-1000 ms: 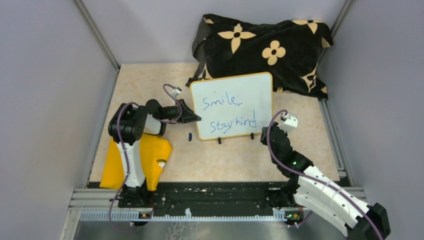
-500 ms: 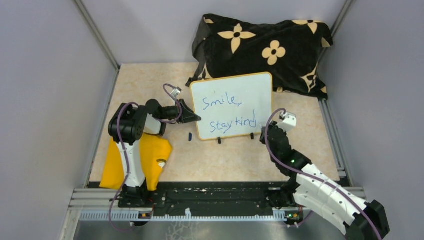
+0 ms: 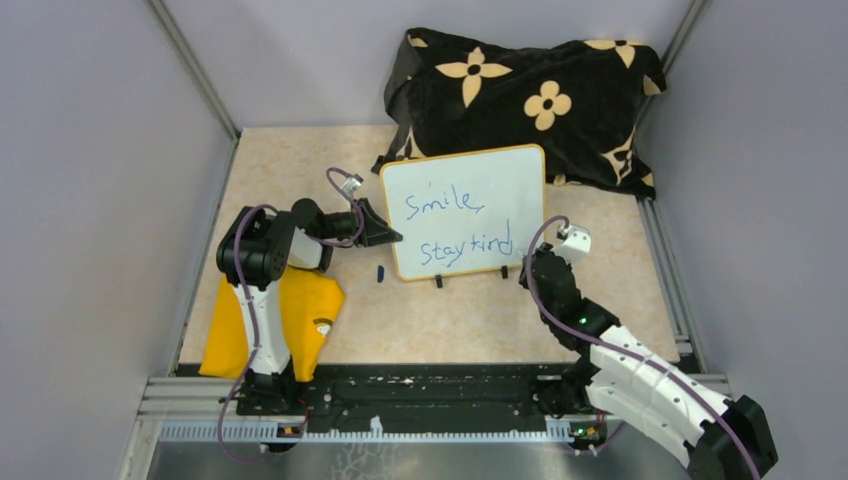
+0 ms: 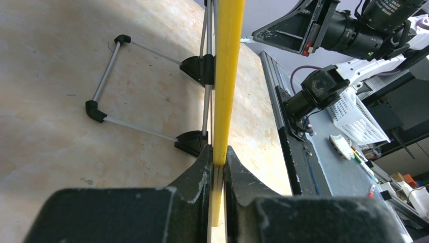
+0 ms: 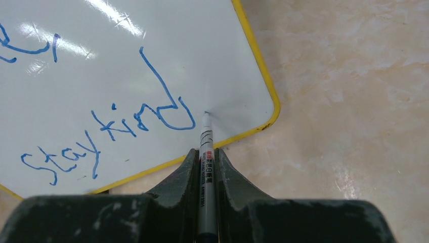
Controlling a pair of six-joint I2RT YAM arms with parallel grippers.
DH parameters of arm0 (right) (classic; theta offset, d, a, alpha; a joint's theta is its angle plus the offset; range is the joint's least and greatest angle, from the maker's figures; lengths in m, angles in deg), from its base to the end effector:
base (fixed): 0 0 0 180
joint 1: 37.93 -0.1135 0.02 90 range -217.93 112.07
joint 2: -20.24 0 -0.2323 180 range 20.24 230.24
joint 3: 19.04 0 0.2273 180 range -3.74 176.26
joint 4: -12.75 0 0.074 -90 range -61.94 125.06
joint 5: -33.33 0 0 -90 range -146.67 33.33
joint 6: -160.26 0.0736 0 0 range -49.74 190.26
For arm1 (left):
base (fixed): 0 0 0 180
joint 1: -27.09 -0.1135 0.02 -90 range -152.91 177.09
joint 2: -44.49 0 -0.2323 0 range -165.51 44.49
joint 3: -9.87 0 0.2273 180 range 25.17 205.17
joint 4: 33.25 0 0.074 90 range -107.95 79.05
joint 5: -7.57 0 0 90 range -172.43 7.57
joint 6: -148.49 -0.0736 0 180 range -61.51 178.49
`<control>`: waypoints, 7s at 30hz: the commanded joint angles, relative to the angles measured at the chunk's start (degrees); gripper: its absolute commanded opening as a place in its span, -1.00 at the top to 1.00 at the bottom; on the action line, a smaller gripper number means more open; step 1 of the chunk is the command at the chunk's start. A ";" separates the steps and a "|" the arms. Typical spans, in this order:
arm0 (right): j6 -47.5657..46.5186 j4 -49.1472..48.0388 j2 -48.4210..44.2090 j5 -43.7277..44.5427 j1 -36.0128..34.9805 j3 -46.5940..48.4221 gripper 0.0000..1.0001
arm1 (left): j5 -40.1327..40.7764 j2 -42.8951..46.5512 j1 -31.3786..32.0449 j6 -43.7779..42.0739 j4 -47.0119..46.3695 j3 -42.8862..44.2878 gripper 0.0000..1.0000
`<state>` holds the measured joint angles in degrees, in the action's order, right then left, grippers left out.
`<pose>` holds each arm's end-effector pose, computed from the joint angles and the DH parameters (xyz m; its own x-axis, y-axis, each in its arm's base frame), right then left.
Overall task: Write a sentence on the whiteboard
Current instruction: Write a sentence on the whiteboard, then close the whiteboard marker at the center of the board.
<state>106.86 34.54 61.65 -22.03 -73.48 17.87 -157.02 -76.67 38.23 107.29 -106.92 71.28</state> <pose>0.1814 0.0782 0.1897 -0.3273 0.3690 -0.8699 0.1637 0.9288 0.3324 0.3253 -0.1364 0.1384 -0.5740 -0.0908 -0.8138 0.8162 0.0177 -0.5776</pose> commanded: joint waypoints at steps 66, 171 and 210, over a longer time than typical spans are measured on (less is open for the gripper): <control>-11.46 8.26 -13.46 -16.00 0.94 11.27 1.00 | 0.79 -0.58 0.21 3.96 -11.74 -1.36 -0.97; -9.90 7.56 -18.34 -14.93 1.01 8.88 1.00 | 70.53 27.36 14.90 -27.83 109.94 8.21 -0.16; -9.38 8.55 -20.45 -13.86 1.02 8.80 1.00 | 66.27 27.99 15.31 -28.06 107.66 7.86 -0.20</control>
<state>97.07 44.07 41.97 -36.94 -73.08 26.26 -89.00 -46.62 53.27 80.08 0.12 77.66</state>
